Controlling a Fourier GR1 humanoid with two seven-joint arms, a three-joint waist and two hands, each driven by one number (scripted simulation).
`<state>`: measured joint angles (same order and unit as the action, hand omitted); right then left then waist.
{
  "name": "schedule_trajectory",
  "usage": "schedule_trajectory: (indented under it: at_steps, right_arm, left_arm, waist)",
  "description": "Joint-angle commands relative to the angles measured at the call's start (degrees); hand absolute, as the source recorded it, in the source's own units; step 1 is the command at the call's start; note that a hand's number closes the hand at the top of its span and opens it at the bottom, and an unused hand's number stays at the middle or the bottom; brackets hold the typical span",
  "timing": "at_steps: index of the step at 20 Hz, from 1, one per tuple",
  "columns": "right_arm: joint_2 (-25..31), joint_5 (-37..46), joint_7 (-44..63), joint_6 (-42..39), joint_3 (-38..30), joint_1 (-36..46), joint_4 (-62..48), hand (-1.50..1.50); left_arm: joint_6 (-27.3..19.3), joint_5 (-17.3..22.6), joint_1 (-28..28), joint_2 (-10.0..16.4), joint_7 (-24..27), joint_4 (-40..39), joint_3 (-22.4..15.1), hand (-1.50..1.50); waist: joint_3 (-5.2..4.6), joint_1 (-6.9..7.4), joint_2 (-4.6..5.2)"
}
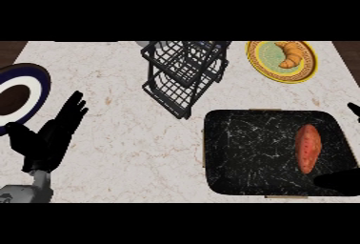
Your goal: Pick the sweet potato from the tray and place it in the tiered basket
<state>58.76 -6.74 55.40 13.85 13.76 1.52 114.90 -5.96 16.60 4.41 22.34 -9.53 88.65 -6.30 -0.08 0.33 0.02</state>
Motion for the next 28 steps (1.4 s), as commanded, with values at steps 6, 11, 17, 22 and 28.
schedule_trajectory:
  at_steps: [6,11,17,22,28]
  right_arm:
    - [-10.0,10.1,1.8,0.0,4.6,-0.6,-7.7,-1.50]
    - [-16.7,16.0,-3.2,-3.2,5.3,3.1,-18.5,-1.50]
    - [-21.0,25.4,-2.0,-1.1,4.0,0.7,-18.1,-1.50]
    - [-22.9,25.4,-6.5,-7.9,-1.4,2.2,-23.5,-1.50]
    - [-25.8,19.1,-10.4,-13.8,-0.3,1.2,-25.2,1.50]
  left_arm:
    - [4.7,0.3,3.1,0.5,2.1,-6.4,4.9,0.00]
    - [4.2,-2.2,-1.0,-2.0,1.5,-2.0,3.6,0.00]
    - [6.2,-2.2,-0.5,-1.9,0.2,-1.3,6.7,0.00]
    - [4.2,-6.9,-1.3,-6.2,-0.7,0.5,4.1,0.00]
    - [7.4,-4.9,-2.4,-4.8,0.1,0.3,6.1,0.00]
  waist:
    - [0.06,-0.49,0.05]
    - [0.08,-0.05,0.04]
    - [0.07,-0.39,-0.06]
    - [0.08,-0.30,-0.05]
    - [0.09,-0.13,-0.01]
